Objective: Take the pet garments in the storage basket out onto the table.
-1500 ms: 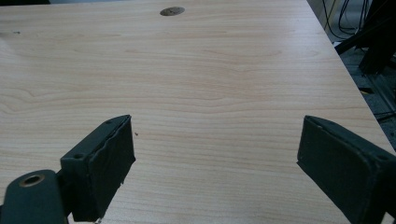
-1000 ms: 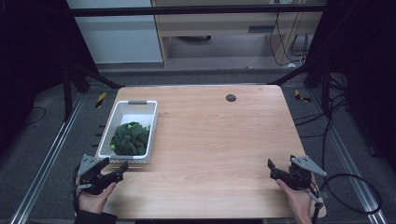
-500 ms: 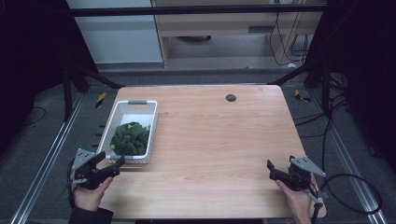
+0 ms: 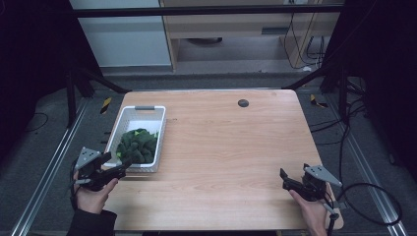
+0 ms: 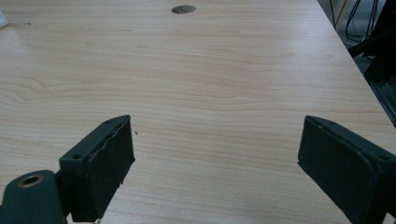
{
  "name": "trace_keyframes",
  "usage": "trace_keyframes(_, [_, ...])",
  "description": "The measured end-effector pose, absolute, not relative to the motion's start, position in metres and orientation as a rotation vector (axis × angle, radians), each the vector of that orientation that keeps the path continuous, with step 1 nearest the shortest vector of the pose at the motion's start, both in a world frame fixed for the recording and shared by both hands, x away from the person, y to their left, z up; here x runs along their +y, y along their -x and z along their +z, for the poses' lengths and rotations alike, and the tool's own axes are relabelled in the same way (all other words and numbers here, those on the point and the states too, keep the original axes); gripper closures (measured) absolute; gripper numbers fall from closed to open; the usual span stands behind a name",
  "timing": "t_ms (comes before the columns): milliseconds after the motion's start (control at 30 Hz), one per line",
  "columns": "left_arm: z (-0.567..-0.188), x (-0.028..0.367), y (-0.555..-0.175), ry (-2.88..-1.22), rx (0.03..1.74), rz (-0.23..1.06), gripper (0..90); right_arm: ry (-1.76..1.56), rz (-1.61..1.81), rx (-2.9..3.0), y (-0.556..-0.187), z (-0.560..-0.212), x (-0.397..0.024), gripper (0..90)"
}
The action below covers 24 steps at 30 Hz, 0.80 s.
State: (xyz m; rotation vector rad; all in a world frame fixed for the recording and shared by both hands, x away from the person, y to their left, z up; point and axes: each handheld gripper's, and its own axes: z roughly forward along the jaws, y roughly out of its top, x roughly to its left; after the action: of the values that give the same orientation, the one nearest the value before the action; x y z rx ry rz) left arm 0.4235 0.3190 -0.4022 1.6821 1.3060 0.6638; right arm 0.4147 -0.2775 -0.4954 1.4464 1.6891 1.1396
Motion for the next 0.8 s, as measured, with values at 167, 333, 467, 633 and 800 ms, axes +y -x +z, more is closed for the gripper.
trace_keyframes(167, [-0.397,0.316,-0.433,-1.681,1.308,0.670,19.2,-1.450,1.141,1.690,-0.415,-0.496,-0.277,10.4])
trace_keyframes(333, [-0.394,0.316,-0.440,-1.685,1.308,0.681,19.2,-1.451,1.139,1.690,-0.415,-0.496,-0.277,10.5])
trace_keyframes(467, [-0.390,0.318,-0.444,-1.677,1.311,0.691,19.2,-1.444,1.141,1.679,-0.415,-0.497,-0.278,11.0])
trace_keyframes(633, [-0.384,0.322,-0.452,-1.679,1.319,0.691,19.2,-1.441,1.127,1.667,-0.416,-0.498,-0.280,11.0])
trace_keyframes(800, [-0.380,0.324,-0.460,-1.696,1.331,0.683,19.1,-1.434,1.122,1.667,-0.416,-0.499,-0.280,11.0])
